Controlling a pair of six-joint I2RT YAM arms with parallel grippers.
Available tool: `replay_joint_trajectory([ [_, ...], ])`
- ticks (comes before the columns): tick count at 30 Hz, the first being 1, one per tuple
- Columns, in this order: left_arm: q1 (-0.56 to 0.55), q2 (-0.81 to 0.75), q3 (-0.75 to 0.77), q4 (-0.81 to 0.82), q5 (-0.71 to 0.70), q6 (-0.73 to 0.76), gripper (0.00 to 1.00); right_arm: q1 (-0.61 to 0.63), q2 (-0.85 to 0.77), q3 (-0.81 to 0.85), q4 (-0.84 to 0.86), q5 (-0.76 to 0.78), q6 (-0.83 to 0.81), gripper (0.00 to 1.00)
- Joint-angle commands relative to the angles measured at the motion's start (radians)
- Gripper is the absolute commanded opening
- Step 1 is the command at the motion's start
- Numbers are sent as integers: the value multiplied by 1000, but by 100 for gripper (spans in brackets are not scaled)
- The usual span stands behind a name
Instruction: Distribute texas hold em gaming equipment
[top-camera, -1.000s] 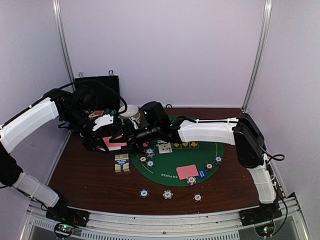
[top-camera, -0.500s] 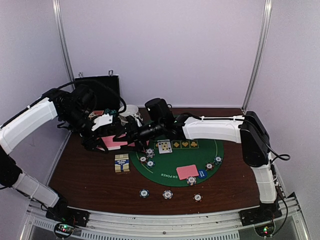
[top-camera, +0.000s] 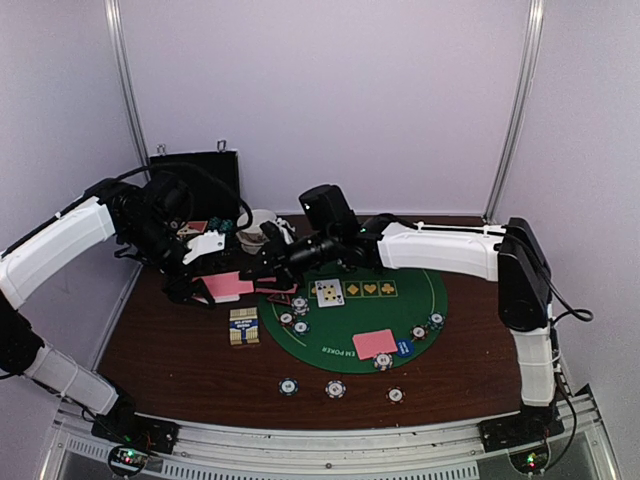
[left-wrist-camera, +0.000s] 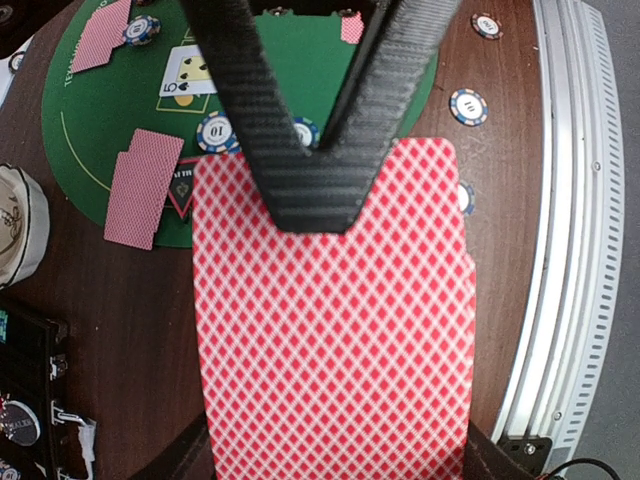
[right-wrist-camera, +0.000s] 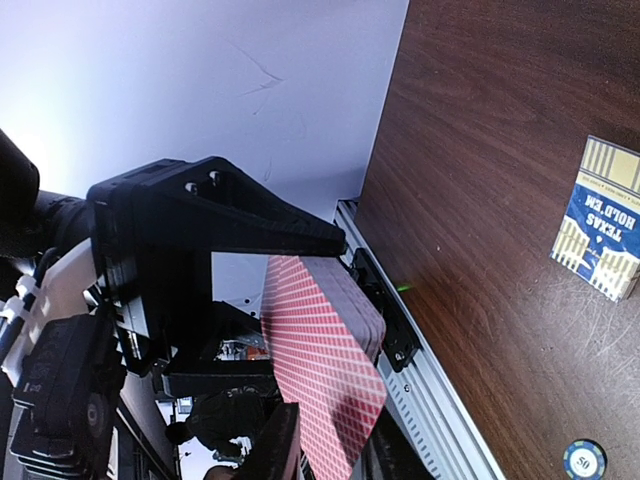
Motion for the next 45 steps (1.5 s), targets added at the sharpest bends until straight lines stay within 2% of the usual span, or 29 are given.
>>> replay_joint_trajectory([
  [1,5,-22,-8,19,2,10,0,-3,-62,-4,-24,-11,-21,20],
  [9,5,-20,-16,26,-11,11,0,-3,-90,2,-103,-5,-66,16],
  [14,5,-17,-18,28,-10,8,0,-3,-95,2,-96,-5,-60,14],
  [24,5,-17,-20,29,-10,8,0,8,-58,16,-59,-14,-25,19],
  [36,5,-25,-24,29,-13,10,0,8,-9,53,-15,-27,23,7],
  [41,5,-25,-24,29,-11,11,0,5,2,47,-29,-29,24,11],
  [45,5,-27,-25,29,-12,11,0,2,-2,46,-28,-27,26,8],
])
